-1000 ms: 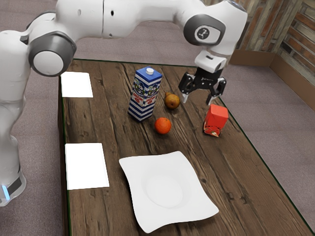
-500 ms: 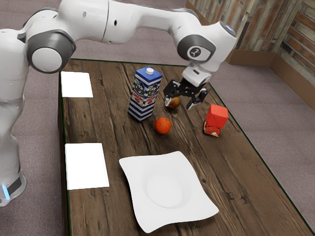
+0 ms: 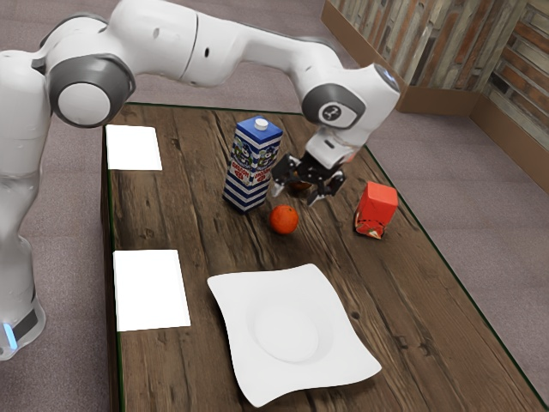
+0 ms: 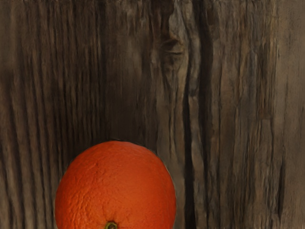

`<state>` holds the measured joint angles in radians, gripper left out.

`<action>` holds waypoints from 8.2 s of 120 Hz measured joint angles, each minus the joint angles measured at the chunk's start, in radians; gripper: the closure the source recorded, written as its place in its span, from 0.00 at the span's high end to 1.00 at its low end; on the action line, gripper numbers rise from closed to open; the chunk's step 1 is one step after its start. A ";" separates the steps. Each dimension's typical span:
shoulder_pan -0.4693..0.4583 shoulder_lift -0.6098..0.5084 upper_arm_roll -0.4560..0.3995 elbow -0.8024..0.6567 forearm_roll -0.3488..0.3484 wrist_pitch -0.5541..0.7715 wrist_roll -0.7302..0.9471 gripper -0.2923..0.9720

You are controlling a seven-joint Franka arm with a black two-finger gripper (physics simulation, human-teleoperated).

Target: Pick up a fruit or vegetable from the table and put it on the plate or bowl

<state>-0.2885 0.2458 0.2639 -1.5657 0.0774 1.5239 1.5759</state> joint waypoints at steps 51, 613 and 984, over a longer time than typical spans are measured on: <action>0.005 0.002 0.000 -0.015 0.002 0.034 0.025 0.77; 0.462 0.181 -0.279 0.167 0.095 0.190 -0.067 0.77; 0.042 -0.147 -0.551 -0.083 -0.123 0.182 -0.253 0.75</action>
<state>-0.2463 0.0990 -0.2875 -1.6486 -0.0458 1.7055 1.3228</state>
